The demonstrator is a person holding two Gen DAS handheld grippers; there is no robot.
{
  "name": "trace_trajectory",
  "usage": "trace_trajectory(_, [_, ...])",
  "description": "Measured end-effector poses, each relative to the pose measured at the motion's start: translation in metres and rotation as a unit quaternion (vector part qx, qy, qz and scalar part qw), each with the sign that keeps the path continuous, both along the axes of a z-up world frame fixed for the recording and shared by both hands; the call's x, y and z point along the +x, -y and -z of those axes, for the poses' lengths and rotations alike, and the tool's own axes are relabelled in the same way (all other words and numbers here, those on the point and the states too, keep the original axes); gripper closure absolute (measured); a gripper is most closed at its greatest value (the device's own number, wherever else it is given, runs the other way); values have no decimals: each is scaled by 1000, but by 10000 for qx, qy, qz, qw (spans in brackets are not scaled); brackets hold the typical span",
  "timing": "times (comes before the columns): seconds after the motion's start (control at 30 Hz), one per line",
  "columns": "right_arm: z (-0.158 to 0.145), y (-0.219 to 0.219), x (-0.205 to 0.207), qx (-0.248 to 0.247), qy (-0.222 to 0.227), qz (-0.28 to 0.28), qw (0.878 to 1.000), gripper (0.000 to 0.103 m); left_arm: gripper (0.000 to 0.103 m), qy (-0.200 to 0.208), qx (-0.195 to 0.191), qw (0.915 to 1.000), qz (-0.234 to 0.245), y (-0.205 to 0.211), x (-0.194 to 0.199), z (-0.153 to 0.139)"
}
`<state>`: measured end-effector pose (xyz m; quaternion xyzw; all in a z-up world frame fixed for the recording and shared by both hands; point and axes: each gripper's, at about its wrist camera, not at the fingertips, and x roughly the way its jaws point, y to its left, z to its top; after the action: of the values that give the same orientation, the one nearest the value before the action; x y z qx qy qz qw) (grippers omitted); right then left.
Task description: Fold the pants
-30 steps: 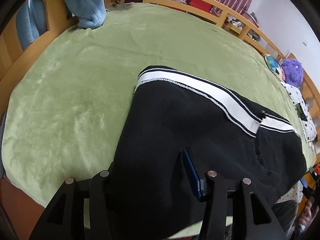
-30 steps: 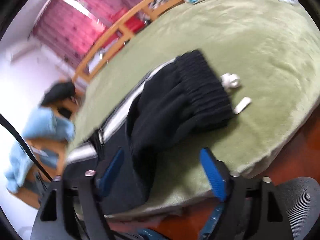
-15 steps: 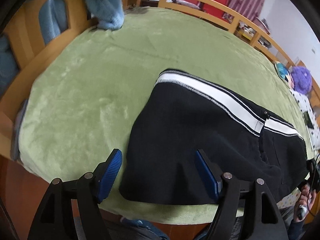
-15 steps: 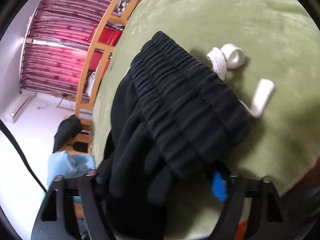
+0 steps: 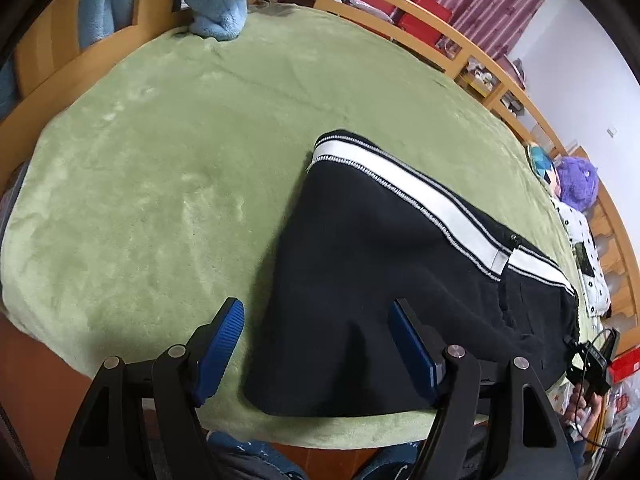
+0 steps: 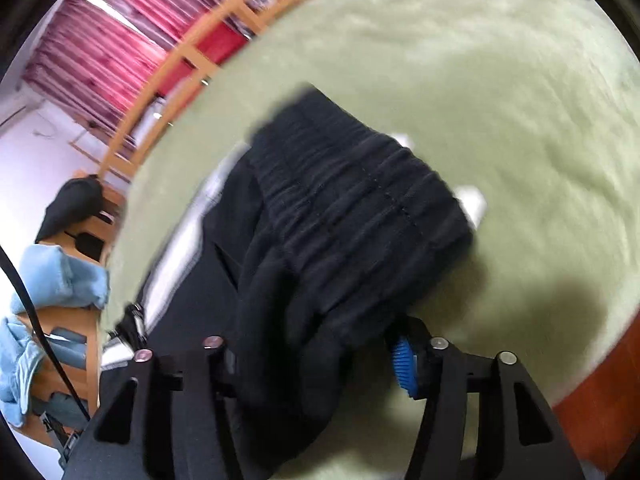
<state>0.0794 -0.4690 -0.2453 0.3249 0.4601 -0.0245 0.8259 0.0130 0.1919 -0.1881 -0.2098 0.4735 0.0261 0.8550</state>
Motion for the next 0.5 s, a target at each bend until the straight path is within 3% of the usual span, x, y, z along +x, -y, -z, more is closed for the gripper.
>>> trace_trajectory(0.17, [-40, -20, -41, -948, 62, -52, 9955, 42, 29, -160, -536, 9984, 25, -7, -8, 27])
trace_trajectory(0.27, [-70, -49, -44, -1360, 293, -269, 9899, 42, 30, -179, -960, 9951, 138, -2, -15, 46])
trace_trajectory(0.3, [-74, -57, -46, -1394, 387, -348, 9889, 39, 32, -85, -908, 9958, 72, 0, -18, 49])
trace_trajectory(0.33, [-82, -70, -47, -1392, 508, -482, 9878, 36, 37, -20, -777, 9970, 38, 3, -21, 50])
trace_trajectory(0.37, [-87, -81, -46, -1363, 597, -626, 9869, 34, 59, -62, -519, 9986, 31, 6, -22, 49])
trace_trajectory(0.4, [-89, -98, -41, -1318, 663, -844, 9855, 34, 74, 37, -434, 9990, 26, 6, -26, 43])
trace_trajectory(0.5, [-87, -145, -29, -1160, 736, -1374, 9809, 34, 79, 277, -912, 9954, -56, -7, -38, 32])
